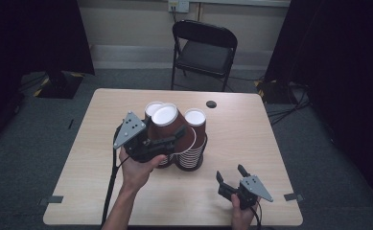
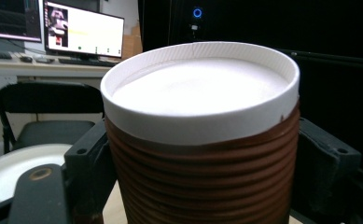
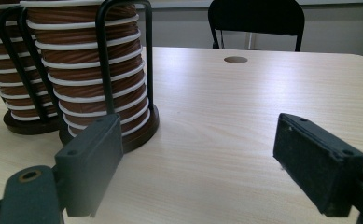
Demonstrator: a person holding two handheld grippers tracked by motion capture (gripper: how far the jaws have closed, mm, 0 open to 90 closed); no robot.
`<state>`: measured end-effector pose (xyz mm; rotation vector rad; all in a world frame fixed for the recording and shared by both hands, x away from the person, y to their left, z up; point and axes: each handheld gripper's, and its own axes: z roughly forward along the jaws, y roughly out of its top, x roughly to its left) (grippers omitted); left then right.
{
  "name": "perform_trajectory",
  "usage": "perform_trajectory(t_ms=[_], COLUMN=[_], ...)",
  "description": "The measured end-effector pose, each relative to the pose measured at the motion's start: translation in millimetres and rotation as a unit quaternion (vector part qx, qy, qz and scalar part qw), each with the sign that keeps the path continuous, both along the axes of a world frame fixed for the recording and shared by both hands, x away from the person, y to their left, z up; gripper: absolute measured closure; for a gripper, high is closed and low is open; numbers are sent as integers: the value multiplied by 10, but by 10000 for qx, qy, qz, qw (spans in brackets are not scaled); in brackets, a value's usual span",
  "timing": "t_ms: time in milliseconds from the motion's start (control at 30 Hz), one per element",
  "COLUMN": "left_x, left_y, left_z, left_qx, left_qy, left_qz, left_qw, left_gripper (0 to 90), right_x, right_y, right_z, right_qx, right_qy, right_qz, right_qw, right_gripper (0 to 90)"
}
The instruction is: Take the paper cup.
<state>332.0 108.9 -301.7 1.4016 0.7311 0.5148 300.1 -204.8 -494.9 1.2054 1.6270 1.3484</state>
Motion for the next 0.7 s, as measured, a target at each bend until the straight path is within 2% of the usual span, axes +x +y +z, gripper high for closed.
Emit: perform_trajectory(t_ms=[100, 133, 167, 267, 400, 500, 600, 700], left_x=[-23, -40, -58, -68, -67, -67, -62, -44], left_y=[23, 28, 22, 27, 85, 136, 152, 167], left_z=[-81, -119, -193, -256, -383, -479, -552, -668], left_qx=[-105, -212, -228, -223, -252, -431, -396, -444], left_qy=[85, 139, 192, 253, 460, 666, 770, 1000], left_qz=[17, 40, 26, 68, 101, 17, 71, 219], left_qw=[9999, 9997, 9996, 9994, 9986, 9968, 9962, 9938], left_gripper=[189, 189, 190, 189, 189, 189, 189, 189], right_x=[5, 5, 15, 21, 10, 1, 0, 14], right_y=[5, 5, 12, 18, 18, 25, 26, 24], right_z=[0, 0, 1, 0, 0, -1, -1, 0], right_qx=[-2, -2, -1, -19, -21, -33, -50, -1], right_qy=[3, 3, 29, 25, -7, -52, -58, -18], right_qz=[3, 3, 2, 7, 14, -25, 4, 221], right_qw=[10000, 10000, 10000, 10000, 10000, 10000, 10000, 9998], right_gripper=[151, 151, 152, 152, 152, 152, 172, 195])
